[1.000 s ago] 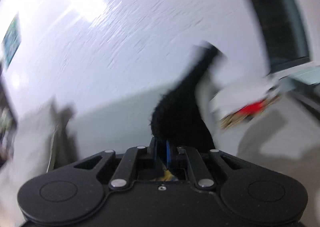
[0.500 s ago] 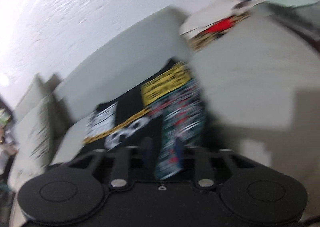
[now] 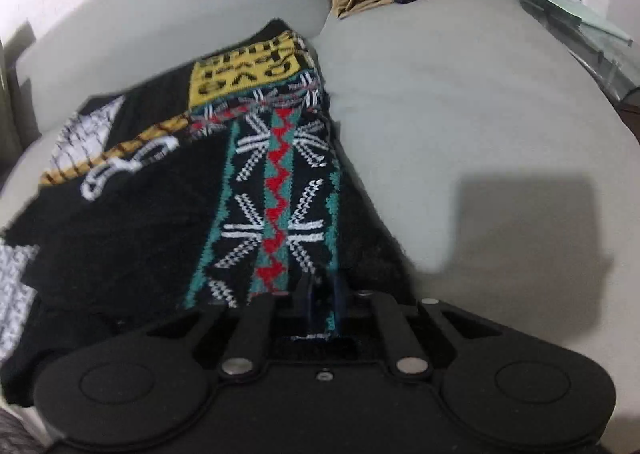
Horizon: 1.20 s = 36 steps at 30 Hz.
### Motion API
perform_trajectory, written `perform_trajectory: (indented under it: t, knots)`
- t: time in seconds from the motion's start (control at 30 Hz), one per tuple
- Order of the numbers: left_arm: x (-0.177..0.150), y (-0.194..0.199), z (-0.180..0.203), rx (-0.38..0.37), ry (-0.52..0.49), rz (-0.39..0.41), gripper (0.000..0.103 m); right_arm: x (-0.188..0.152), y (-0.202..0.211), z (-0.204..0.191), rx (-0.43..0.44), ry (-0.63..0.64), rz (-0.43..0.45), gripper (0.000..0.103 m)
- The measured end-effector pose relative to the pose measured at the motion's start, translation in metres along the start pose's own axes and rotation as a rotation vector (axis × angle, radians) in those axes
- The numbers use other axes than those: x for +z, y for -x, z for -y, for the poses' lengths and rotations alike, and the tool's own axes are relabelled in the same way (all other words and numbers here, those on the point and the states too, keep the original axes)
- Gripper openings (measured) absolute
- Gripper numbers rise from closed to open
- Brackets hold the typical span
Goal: Fold clothes
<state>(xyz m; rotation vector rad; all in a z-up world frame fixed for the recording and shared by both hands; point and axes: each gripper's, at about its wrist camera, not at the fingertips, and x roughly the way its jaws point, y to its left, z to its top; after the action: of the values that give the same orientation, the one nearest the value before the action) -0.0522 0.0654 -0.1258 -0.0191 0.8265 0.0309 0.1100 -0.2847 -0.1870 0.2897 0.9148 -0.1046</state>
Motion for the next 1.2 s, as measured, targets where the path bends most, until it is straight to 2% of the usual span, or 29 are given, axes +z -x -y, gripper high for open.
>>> perform_trajectory:
  t: [0.07, 0.17, 0.23, 0.27, 0.3, 0.33, 0.47, 0.53, 0.6, 0.63, 0.67, 0.7, 0.77, 0.8, 0.87, 0.93, 1.0, 1.03, 1.1, 1.13, 1.2]
  knots:
    - [0.007, -0.005, 0.000, -0.015, 0.001, 0.010, 0.062, 0.001, 0.018, 0.009, 0.047, -0.054, 0.030, 0.012]
    - [0.023, -0.017, 0.006, -0.051, -0.005, 0.045, 0.056, 0.002, 0.040, 0.022, 0.168, -0.126, 0.112, 0.025]
    - [0.034, -0.025, 0.014, -0.069, -0.018, 0.074, 0.051, 0.006, 0.044, 0.029, 0.236, -0.161, 0.180, 0.024]
    - [0.040, -0.031, 0.020, -0.075, -0.025, 0.086, 0.048, 0.009, 0.043, 0.031, 0.256, -0.164, 0.206, 0.021]
    - [0.047, -0.038, 0.027, -0.082, -0.035, 0.095, 0.047, 0.014, 0.036, 0.032, 0.264, -0.159, 0.210, 0.009]
    - [0.055, -0.047, 0.035, -0.092, -0.047, 0.102, 0.047, 0.019, 0.028, 0.032, 0.270, -0.152, 0.203, 0.003]
    - [0.084, -0.089, 0.067, -0.096, -0.106, 0.132, 0.043, 0.044, -0.012, 0.024, 0.291, -0.204, 0.188, 0.003]
    - [0.095, -0.118, 0.071, -0.080, -0.095, 0.106, 0.043, 0.055, -0.031, 0.016, 0.286, -0.191, 0.221, 0.004]
    - [0.096, -0.156, 0.069, -0.067, -0.059, -0.025, 0.041, 0.060, -0.055, 0.011, 0.239, -0.149, 0.195, 0.005]
    - [0.091, -0.165, 0.071, -0.063, -0.082, -0.044, 0.043, 0.062, -0.067, 0.008, 0.215, -0.128, 0.182, 0.005]
    - [0.087, -0.173, 0.073, -0.058, -0.106, -0.061, 0.044, 0.062, -0.085, 0.007, 0.179, -0.109, 0.114, 0.000]
    - [0.087, -0.171, 0.075, -0.054, -0.129, -0.058, 0.044, 0.059, -0.096, 0.009, 0.169, -0.116, 0.072, 0.000]
    - [0.087, -0.163, 0.073, -0.050, -0.151, -0.057, 0.044, 0.063, -0.089, 0.015, 0.196, -0.182, 0.067, 0.000]
    - [0.086, -0.155, 0.069, -0.049, -0.141, -0.054, 0.044, 0.062, -0.080, 0.015, 0.202, -0.182, 0.081, 0.002]
    - [0.076, -0.132, 0.063, -0.093, -0.094, -0.024, 0.039, 0.051, -0.050, 0.012, 0.209, -0.173, 0.101, 0.007]
    - [0.065, -0.110, 0.057, -0.137, -0.047, 0.007, 0.040, 0.034, -0.021, 0.006, 0.242, -0.176, 0.094, 0.008]
    - [0.048, -0.101, 0.061, -0.142, -0.067, 0.019, 0.041, 0.013, 0.001, -0.007, 0.278, -0.130, 0.077, 0.009]
    - [0.043, -0.107, 0.067, -0.127, -0.107, -0.009, 0.043, 0.004, 0.006, -0.017, 0.281, -0.093, 0.062, 0.009]
    - [0.034, -0.113, 0.073, -0.099, -0.167, -0.019, 0.050, -0.008, -0.004, -0.033, 0.252, -0.011, -0.015, 0.009]
    - [0.037, -0.106, 0.066, -0.104, -0.142, -0.015, 0.050, -0.011, -0.006, -0.037, 0.238, 0.006, -0.024, 0.008]
    - [0.042, -0.090, 0.053, -0.118, -0.088, -0.006, 0.048, -0.006, 0.007, -0.037, 0.229, -0.052, -0.039, 0.010]
